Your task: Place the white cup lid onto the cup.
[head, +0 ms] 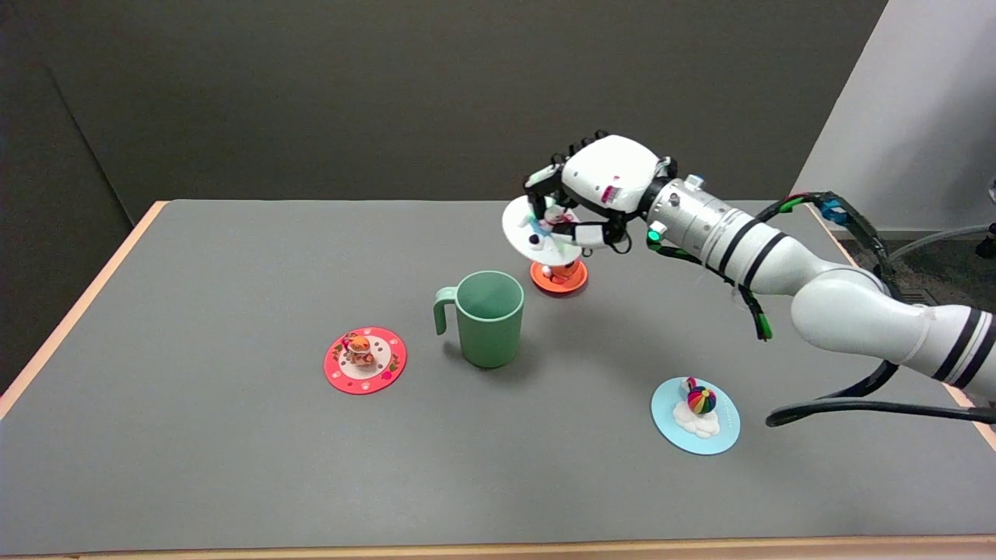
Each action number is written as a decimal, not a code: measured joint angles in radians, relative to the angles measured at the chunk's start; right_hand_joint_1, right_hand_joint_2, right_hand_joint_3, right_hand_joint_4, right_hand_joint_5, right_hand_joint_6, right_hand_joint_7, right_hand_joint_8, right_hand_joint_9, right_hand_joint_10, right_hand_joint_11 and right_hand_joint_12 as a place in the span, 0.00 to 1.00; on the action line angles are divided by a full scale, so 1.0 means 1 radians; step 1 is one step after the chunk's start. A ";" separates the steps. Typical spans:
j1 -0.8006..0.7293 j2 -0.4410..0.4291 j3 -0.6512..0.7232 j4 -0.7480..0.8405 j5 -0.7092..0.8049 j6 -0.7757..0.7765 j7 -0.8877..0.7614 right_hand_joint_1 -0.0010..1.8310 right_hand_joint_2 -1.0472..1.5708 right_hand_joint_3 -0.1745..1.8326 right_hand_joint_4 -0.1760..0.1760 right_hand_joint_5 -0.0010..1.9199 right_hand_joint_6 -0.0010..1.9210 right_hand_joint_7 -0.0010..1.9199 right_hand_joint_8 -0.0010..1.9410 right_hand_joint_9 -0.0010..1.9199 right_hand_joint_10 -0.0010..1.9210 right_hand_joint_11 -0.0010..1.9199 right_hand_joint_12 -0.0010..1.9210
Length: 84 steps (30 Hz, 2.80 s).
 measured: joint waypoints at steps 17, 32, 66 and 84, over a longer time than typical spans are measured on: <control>0.238 -0.008 -0.243 -0.016 -0.009 -0.044 0.055 0.52 0.81 0.19 1.00 0.43 0.63 0.56 0.22 0.55 0.24 0.45 0.50; 0.371 -0.001 -0.372 -0.017 -0.012 -0.110 0.129 0.52 0.81 0.19 1.00 0.43 0.64 0.56 0.22 0.55 0.24 0.45 0.50; 0.505 -0.034 -0.585 0.035 -0.015 -0.120 0.165 0.53 0.81 0.19 1.00 0.44 0.63 0.56 0.21 0.55 0.22 0.44 0.52; 0.521 -0.046 -0.614 0.047 -0.059 -0.110 0.167 0.54 0.69 0.58 1.00 0.38 0.13 0.41 0.09 0.47 0.14 0.46 0.41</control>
